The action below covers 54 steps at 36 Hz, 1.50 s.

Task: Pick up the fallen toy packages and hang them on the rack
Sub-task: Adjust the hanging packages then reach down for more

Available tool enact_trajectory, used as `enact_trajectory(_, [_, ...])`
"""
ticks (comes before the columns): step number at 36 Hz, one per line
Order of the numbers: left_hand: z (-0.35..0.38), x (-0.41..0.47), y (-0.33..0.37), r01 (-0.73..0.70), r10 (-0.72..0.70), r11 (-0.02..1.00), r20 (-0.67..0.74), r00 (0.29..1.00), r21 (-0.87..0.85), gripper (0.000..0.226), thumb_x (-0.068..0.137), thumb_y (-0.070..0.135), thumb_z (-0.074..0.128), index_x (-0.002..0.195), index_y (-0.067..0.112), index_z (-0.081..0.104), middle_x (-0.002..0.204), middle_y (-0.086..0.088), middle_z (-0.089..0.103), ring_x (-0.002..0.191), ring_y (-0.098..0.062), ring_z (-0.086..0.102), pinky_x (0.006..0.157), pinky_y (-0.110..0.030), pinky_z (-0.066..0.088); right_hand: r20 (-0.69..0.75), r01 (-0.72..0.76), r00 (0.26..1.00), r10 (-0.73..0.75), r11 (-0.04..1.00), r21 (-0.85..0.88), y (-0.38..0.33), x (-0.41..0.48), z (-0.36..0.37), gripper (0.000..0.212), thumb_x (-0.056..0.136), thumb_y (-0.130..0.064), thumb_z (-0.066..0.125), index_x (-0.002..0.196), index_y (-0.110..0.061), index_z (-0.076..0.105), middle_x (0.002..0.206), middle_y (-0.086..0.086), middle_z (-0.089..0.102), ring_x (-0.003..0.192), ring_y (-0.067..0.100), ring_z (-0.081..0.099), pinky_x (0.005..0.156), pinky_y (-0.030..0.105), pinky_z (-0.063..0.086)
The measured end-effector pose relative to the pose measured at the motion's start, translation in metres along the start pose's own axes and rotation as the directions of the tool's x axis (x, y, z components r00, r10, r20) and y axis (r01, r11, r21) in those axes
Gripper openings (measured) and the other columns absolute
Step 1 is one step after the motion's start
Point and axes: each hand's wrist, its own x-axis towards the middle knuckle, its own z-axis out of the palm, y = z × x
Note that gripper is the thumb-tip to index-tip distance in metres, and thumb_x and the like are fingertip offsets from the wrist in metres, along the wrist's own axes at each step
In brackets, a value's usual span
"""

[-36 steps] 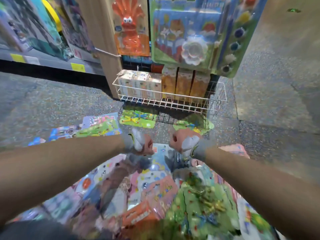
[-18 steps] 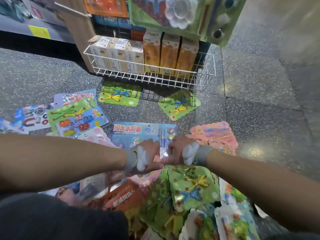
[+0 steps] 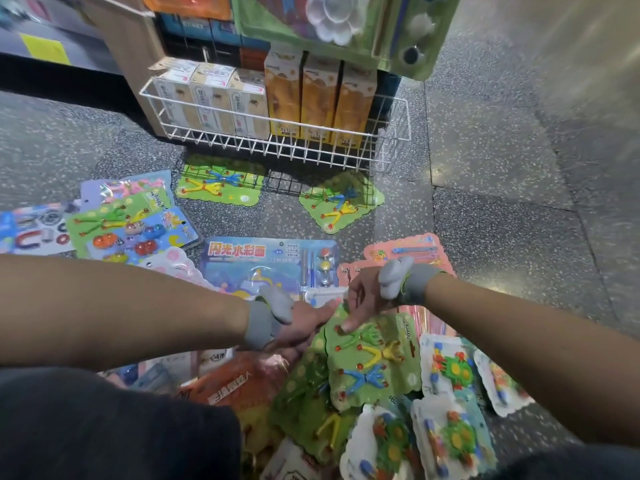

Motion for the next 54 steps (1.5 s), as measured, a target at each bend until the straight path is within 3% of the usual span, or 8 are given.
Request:
enact_trajectory(11, [-0.031,-0.013,0.007,-0.188,0.185,0.981,0.071,0.980,0.041,0.029,0.088,0.031,0.071,0.081,0.005,0.064,0.044,0.003,0.057,0.033,-0.009,0.046,0.041,-0.018,0.039,-0.122,0.063,0.990,-0.067,0.997,-0.036,-0.029,0.000,0.001,0.024,0.079,-0.006,0.079,0.072,-0.018,0.058,0.073,0.003,0.062,0.055,0.014,0.055,0.050,0.020,0.044])
enact_trajectory(16, [-0.052,-0.009,0.002,-0.236,0.231,0.958,0.050,0.972,0.161,0.016,0.079,0.021,0.082,0.068,0.023,0.070,0.069,-0.001,0.068,0.062,-0.021,0.060,0.065,-0.035,0.053,-0.317,0.153,0.926,-0.203,0.972,-0.176,-0.059,0.002,0.005,0.026,0.080,-0.018,0.076,0.070,-0.028,0.053,0.084,-0.009,0.060,0.073,0.012,0.055,0.068,0.024,0.047])
enact_trajectory(21, [-0.077,-0.008,0.003,-0.242,0.242,0.946,0.027,0.970,0.215,0.020,0.067,0.028,0.084,0.083,0.025,0.072,0.096,-0.006,0.074,0.093,-0.031,0.067,0.090,-0.047,0.052,-0.509,0.172,0.845,-0.165,0.985,-0.034,-0.054,-0.001,-0.008,0.022,0.076,-0.022,0.076,0.090,-0.024,0.059,0.090,-0.004,0.058,0.081,0.018,0.056,0.069,0.026,0.046])
enact_trajectory(27, [-0.109,-0.018,0.025,-0.232,0.285,0.924,-0.144,0.948,0.304,0.025,0.087,0.004,0.070,0.111,0.010,0.063,0.104,-0.009,0.069,0.092,-0.023,0.060,0.093,-0.043,0.052,-0.524,0.001,0.850,0.050,0.995,0.096,-0.044,-0.008,-0.040,0.071,0.077,-0.056,0.072,0.129,-0.016,0.043,0.118,0.004,0.058,0.104,0.027,0.060,0.092,0.041,0.050])
enact_trajectory(36, [-0.142,-0.033,0.032,-0.271,0.280,0.960,-0.177,0.944,0.075,0.025,0.086,-0.008,0.064,0.108,0.005,0.067,0.098,-0.014,0.070,0.096,-0.030,0.062,0.103,-0.055,0.045,-0.654,0.167,0.750,0.099,0.929,0.332,-0.058,-0.013,-0.048,0.050,0.084,-0.035,0.075,0.126,-0.017,0.055,0.127,0.008,0.056,0.108,0.027,0.057,0.096,0.042,0.049])
enact_trajectory(43, [-0.138,-0.092,0.046,-0.321,0.299,0.939,-0.166,0.940,-0.125,0.027,0.092,0.020,0.066,0.116,0.009,0.064,0.103,0.008,0.068,0.080,0.003,0.067,0.065,-0.014,0.051,-0.588,0.078,0.803,0.096,0.961,0.264,-0.100,-0.061,-0.066,0.062,0.081,-0.055,0.070,0.125,-0.015,0.052,0.121,0.005,0.057,0.103,0.027,0.060,0.092,0.043,0.052])
enact_trajectory(49, [-0.145,-0.191,0.078,-0.272,0.259,0.962,-0.256,0.931,-0.015,0.031,0.077,0.048,0.077,0.104,0.032,0.069,0.104,0.004,0.073,0.099,-0.021,0.068,0.093,-0.037,0.054,-0.534,0.044,0.840,0.100,0.967,0.251,-0.158,-0.150,-0.087,0.056,0.079,-0.063,0.066,0.096,-0.013,0.050,0.095,0.006,0.052,0.082,0.021,0.046,0.070,0.033,0.039])
enact_trajectory(54, [-0.156,-0.271,0.116,-0.217,0.247,0.966,-0.264,0.932,0.138,0.016,0.089,0.036,0.069,0.103,0.035,0.062,0.099,0.009,0.068,0.087,-0.009,0.063,0.079,-0.023,0.046,-0.475,0.026,0.870,0.135,0.948,0.317,-0.199,-0.220,-0.101,0.105,0.066,-0.078,0.064,0.146,-0.015,0.037,0.131,0.011,0.059,0.110,0.029,0.061,0.089,0.038,0.051])
